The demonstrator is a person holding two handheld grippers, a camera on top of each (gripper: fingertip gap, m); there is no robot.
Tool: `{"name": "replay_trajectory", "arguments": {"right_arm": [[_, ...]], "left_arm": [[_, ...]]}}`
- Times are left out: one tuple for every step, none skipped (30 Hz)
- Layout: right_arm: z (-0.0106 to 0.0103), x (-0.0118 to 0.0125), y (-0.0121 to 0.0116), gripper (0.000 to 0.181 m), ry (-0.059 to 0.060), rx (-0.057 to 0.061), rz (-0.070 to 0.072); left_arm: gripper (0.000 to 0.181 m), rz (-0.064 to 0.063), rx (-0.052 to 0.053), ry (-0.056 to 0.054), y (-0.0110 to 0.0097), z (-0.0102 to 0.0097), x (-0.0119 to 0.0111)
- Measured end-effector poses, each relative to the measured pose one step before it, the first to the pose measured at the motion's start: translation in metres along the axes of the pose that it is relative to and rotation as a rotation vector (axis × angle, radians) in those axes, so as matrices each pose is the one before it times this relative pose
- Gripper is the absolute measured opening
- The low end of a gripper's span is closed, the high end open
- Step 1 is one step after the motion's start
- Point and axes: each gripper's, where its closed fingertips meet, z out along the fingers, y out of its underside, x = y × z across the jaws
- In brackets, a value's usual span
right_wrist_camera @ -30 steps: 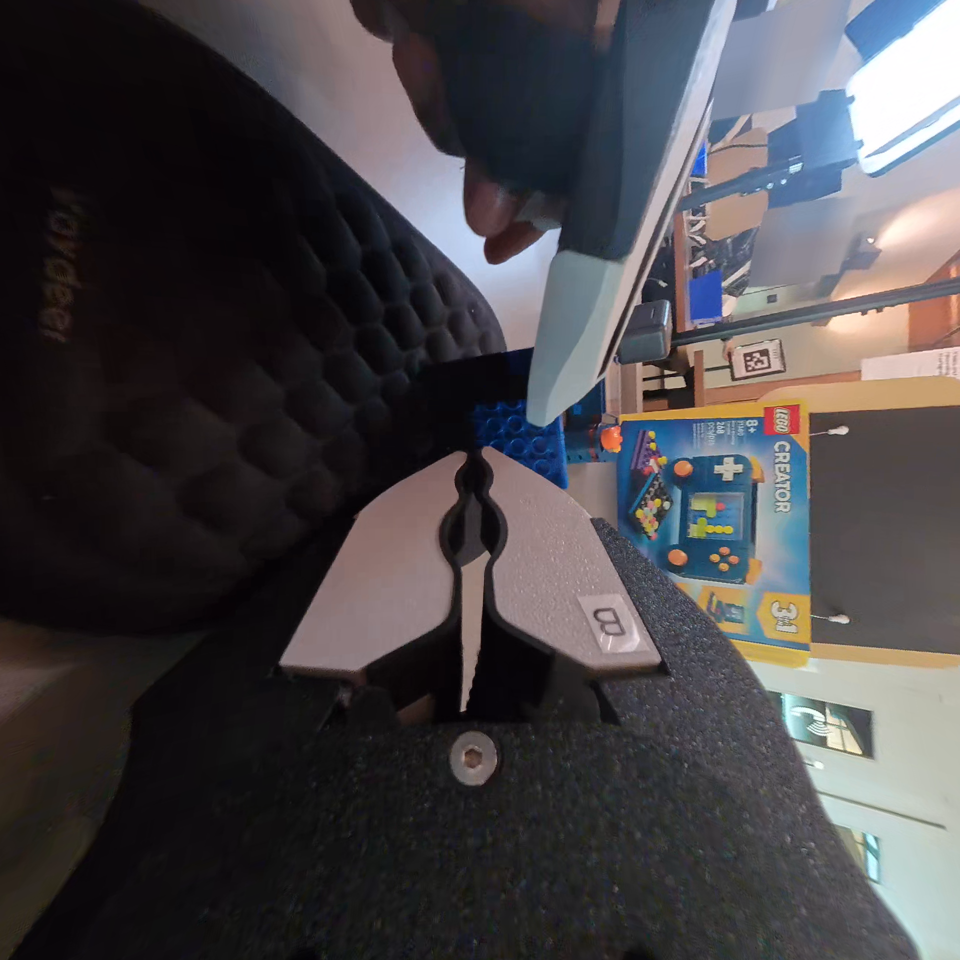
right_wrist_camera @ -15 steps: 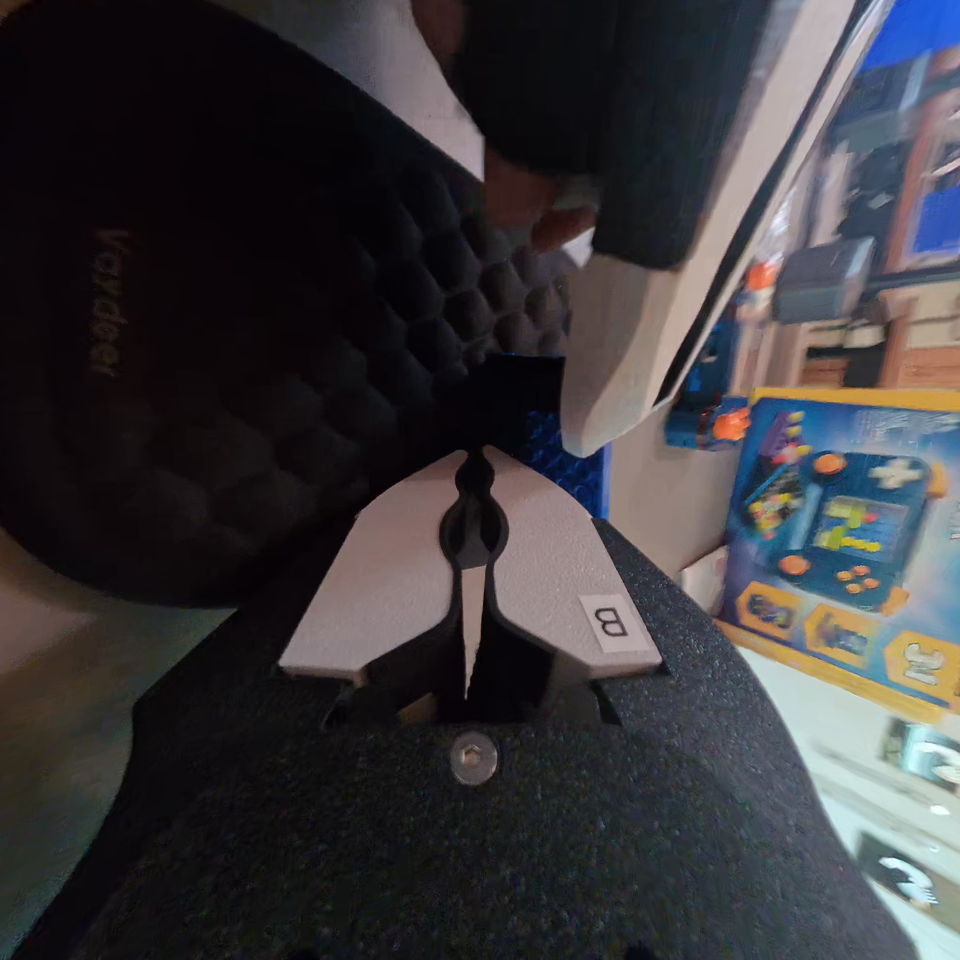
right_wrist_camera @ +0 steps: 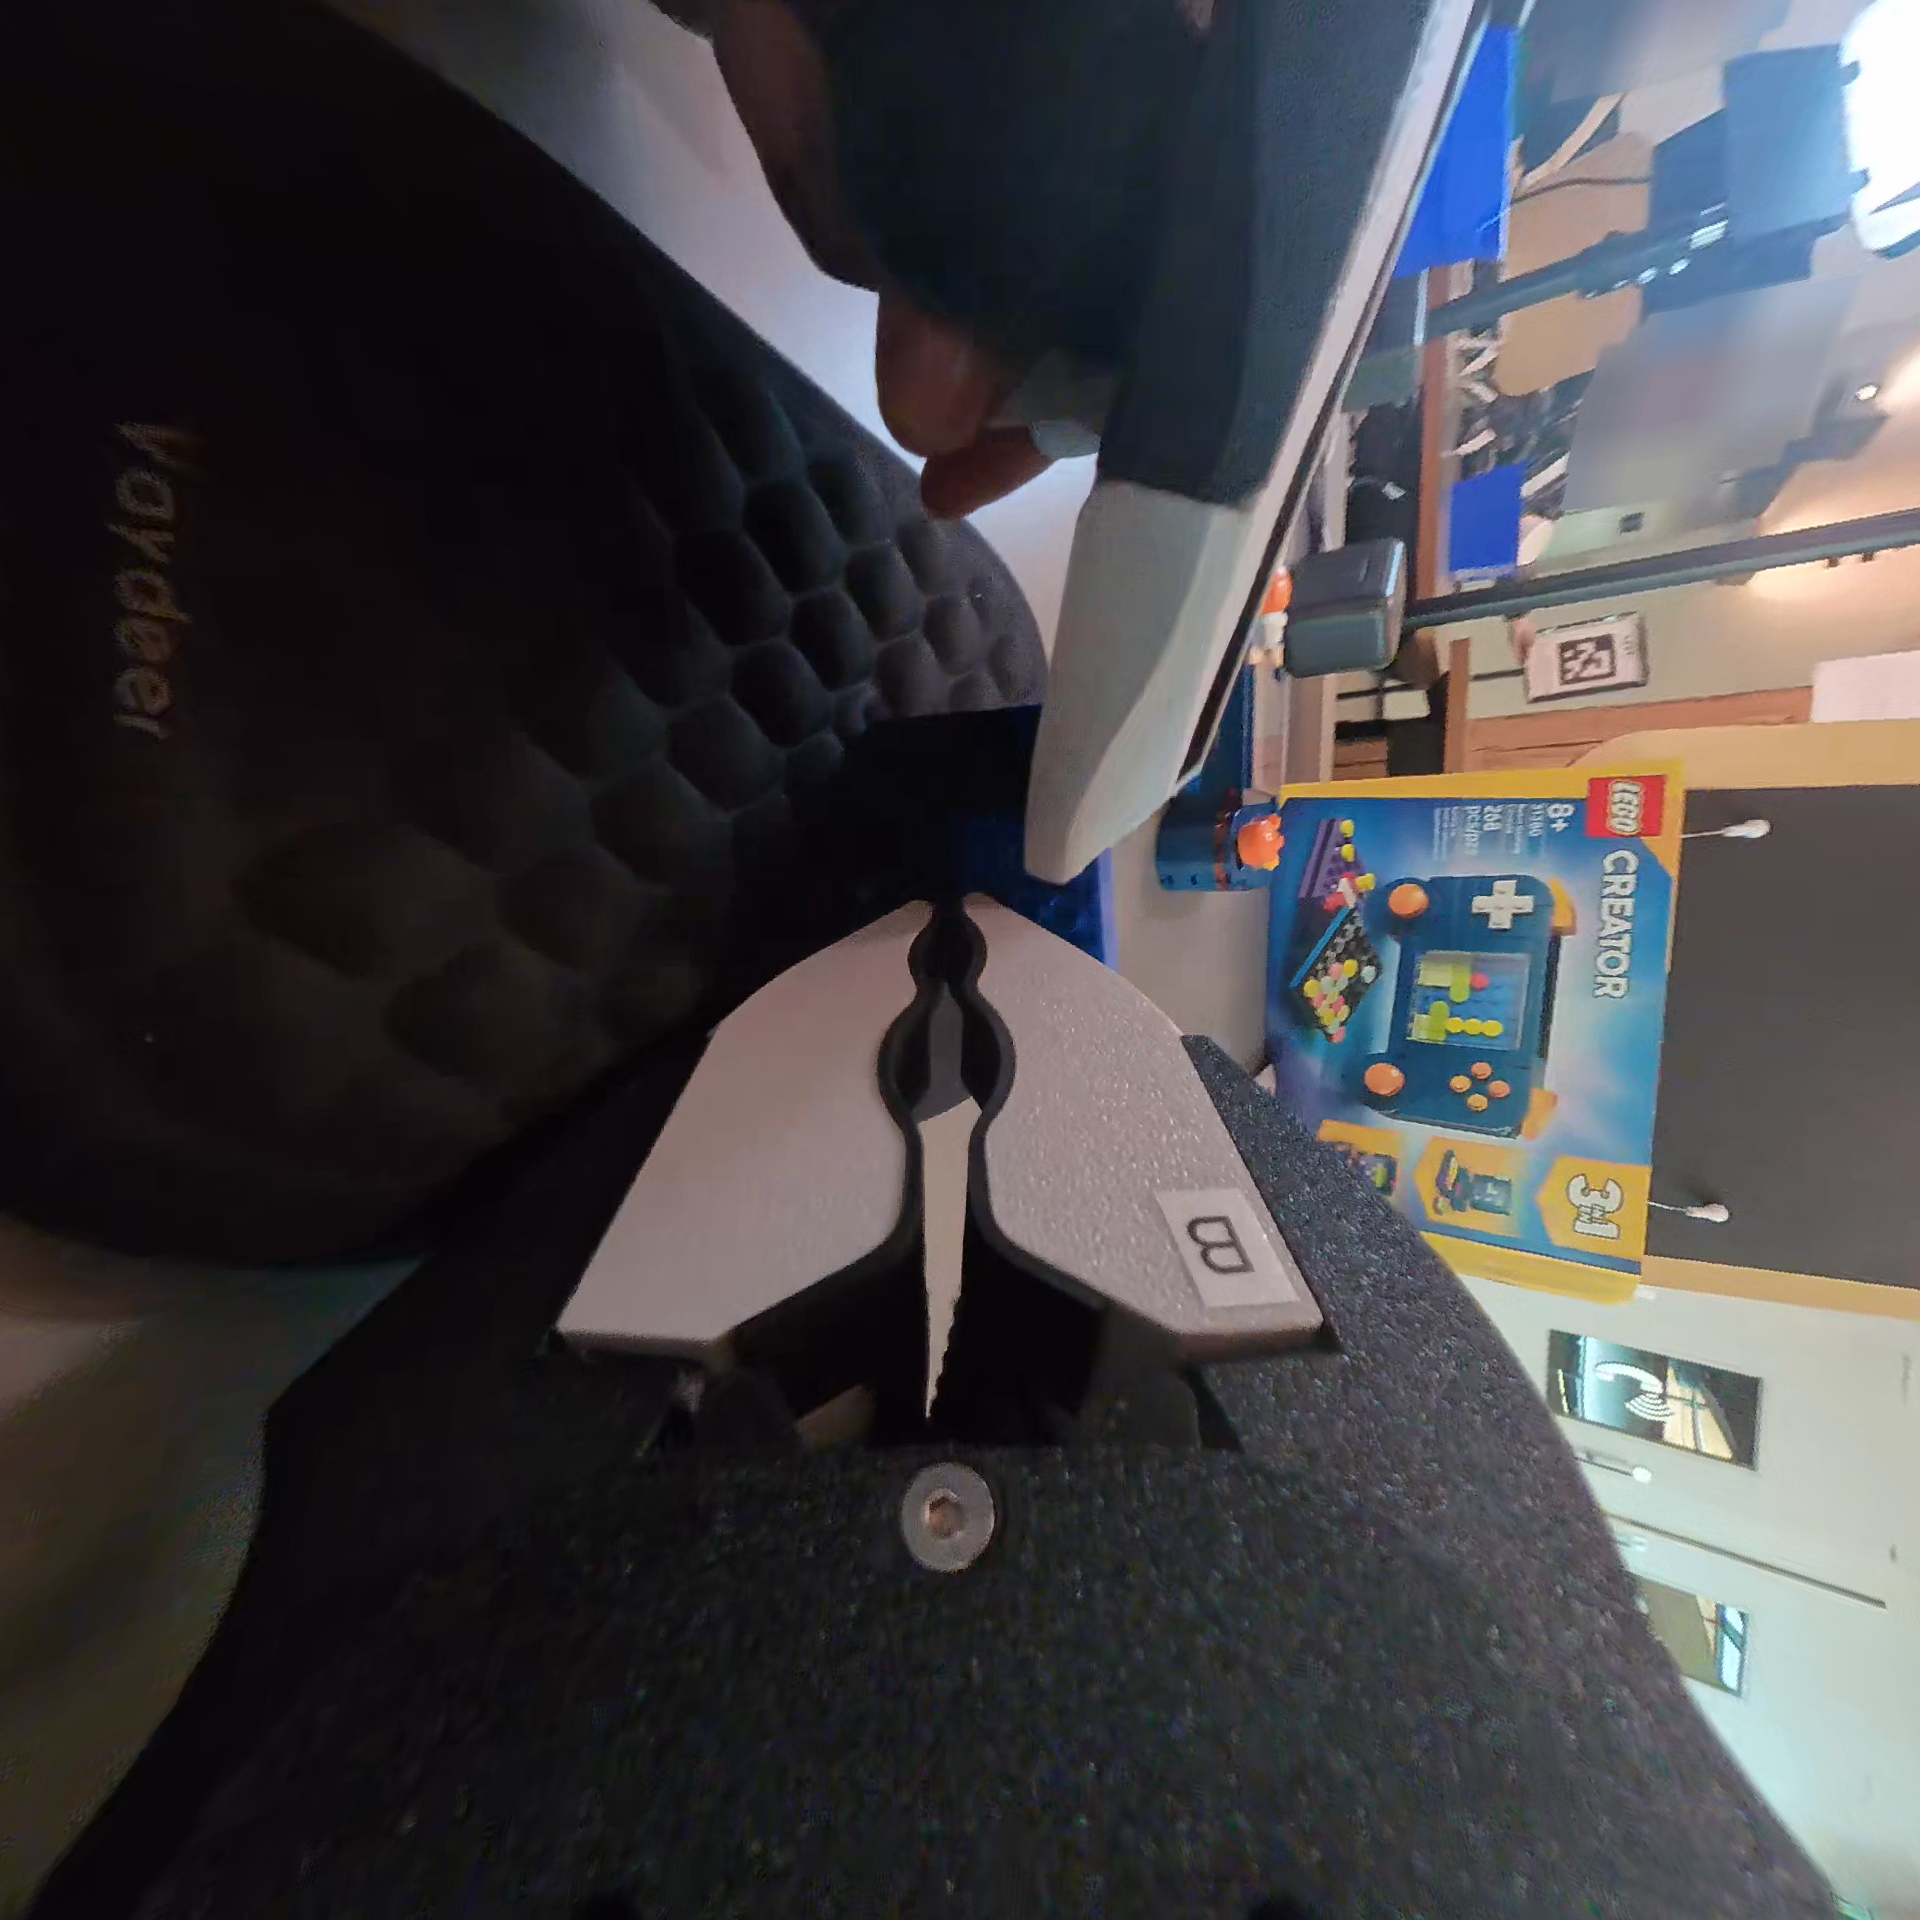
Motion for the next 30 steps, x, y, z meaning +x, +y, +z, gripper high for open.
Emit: {"name": "replay_trajectory", "arguments": {"right_arm": [[-0.00002,-0.0017,0.00118,0.0,-0.0166,-0.0199,0.004],[0.00011,-0.00117,0.00106,0.0,-0.014,-0.0203,0.0144],[0.00037,-0.00274,0.00101,0.0,-0.0308,-0.0236,0.0197],[0.00294,-0.00938,0.00325,0.0,-0.0806,-0.038,0.0362],[0.00178,-0.00048,-0.00098,0.0,-0.0328,0.0068,0.025],[0.00084,0.00001,-0.00008,0.0,-0.0342,0.0054,0.0143],[0.00085,0.00021,-0.00011,0.0,-0.0163,0.0005,0.0189],[0.00018,0.00076,-0.0005,0.0,0.0204,0.0044,-0.0238],[-0.00053,0.00155,-0.00132,0.0,0.0528,0.0188,-0.0491],[-0.00209,0.00249,-0.00226,0.0,0.0706,0.0344,-0.0599],[-0.00334,0.00233,-0.00273,0.0,0.0625,0.0368,-0.0458],[-0.00406,0.00221,-0.00322,0.0,0.0483,0.0318,-0.0277],[-0.0034,0.00279,-0.00252,0.0,0.0479,0.0206,-0.0252],[-0.00188,0.00315,-0.00106,0.0,0.0508,0.0069,-0.0167],[-0.00011,0.00248,0.00035,0.0,0.0391,-0.006,-0.0024],[0.00081,0.00315,0.00105,0.0,0.0274,-0.0131,0.0074],[0.00204,0.00147,0.00262,0.0,0.0066,-0.024,0.0102],[0.00236,-0.00032,0.00236,0.0,-0.0122,-0.0212,0.0169],[0.00156,-0.00172,0.00042,0.0,-0.0257,-0.0054,0.0157],[0.00108,-0.00174,0.00095,0.0,-0.0204,-0.0103,0.0134],[0.00067,-0.00168,0.00147,0.0,-0.0197,-0.0176,0.0123],[0.00017,-0.00132,0.00054,0.0,-0.021,-0.0155,0.0044],[0.00008,-0.00111,0.0006,0.0,-0.0134,-0.0181,0.0061],[0.00026,-0.00118,0.00073,0.0,-0.0088,-0.0168,0.0079],[0.00025,-0.00064,0.00039,0.0,-0.0063,-0.0143,0.0007],[0.00022,-0.00069,0.00013,0.0,-0.0115,-0.0131,-0.0007],[0.00047,-0.00029,0.00008,0.0,-0.0143,-0.0124,0.0032],[0.0003,-0.00026,-0.00019,0.0,-0.0145,-0.0101,0.0057],[-0.00003,-0.0005,-0.00008,0.0,-0.0146,-0.0086,0.0038],[-0.0002,-0.00165,-0.00023,0.0,-0.0206,-0.0058,0.0022]], "left_arm": [[0.009,-0.002,0.0004,0.0025,0.00066,0.00198,0.00153],[0.01,-0.0023,-0.0005,0.0008,0.00042,0.00113,0.00034],[0.01,-0.0035,-0.0024,0.0108,0.00046,0.00068,0.00102],[0.01,-0.0069,0.0069,0.0234,-0.00109,0.00083,0.00359],[0.009,0.0054,0.0085,-0.0137,-0.00116,-0.00028,-0.0016],[0.01,-0.0035,0.0049,-0.009,-0.00046,-0.00129,-0.00218],[0.009,-0.0149,0.0135,0.0009,-0.0007,-0.00143,-0.00242],[0.009,-0.0211,0.0164,0.0109,-0.00059,-0.00104,-0.00168],[0.01,-0.0218,0.0136,0.0079,-0.00079,-0.00065,-0.00132],[0.01,-0.0156,0.0127,-0.0002,-0.00109,-0.00045,-0.0014],[0.009,-0.0136,0.0101,-0.0018,-0.00107,-0.00032,-0.00153],[0.009,-0.0082,0.0032,0.0037,-0.00041,-0.00032,-0.00082],[0.009,-0.0048,0.0027,0.0006,-0.00049,-0.00025,-0.00104],[0.009,-0.0012,0.0005,0.0017,-0.00019,-0.00001,-0.00017],[0.009,0.0018,-0.0023,0.0041,0.00025,0.00029,0.00082],[0.009,0.0025,-0.0017,-0.0002,0.00025,0.00015,0.00061],[0.009,0.0032,-0.0021,0.0009,0.00038,0.00017,0.00105],[0.009,0.0039,-0.0045,0.0047,0.00074,0.00023,0.00157],[0.009,0.0007,0.0023,-0.0071,-0.0001,0.00014,-0.00029],[0.01,0.003,-0.0036,0.0015,0.00054,-0.00014,0.00041],[0.009,0.0057,-0.0085,0.002,0.00117,0.00029,0.00053],[0.009,0.0102,-0.0111,0.0048,0.00136,0.00108,0.00144],[0.01,0.0069,-0.01,0.0039,0.00123,0.00144,0.00132],[0.01,-0.0018,-0.0049,0.0016,0.00057,0.00134,0.0006],[0.01,-0.0049,-0.0018,0.0012,0.0003,0.00036,-0.00017],[0.009,-0.006,-0.0012,0.0009,0.00025,0.00008,-0.00051],[0.009,-0.0041,-0.0003,-0.0024,0.00007,0.0,-0.00069],[0.009,-0.0013,0.0002,-0.0013,0.00009,-0.00021,-0.00041],[0.009,-0.004,-0.0009,0.0011,0.00042,-0.00023,-0.00033],[0.009,-0.0008,-0.0032,0.006,0.00056,-0.00016,0.00065]]}}
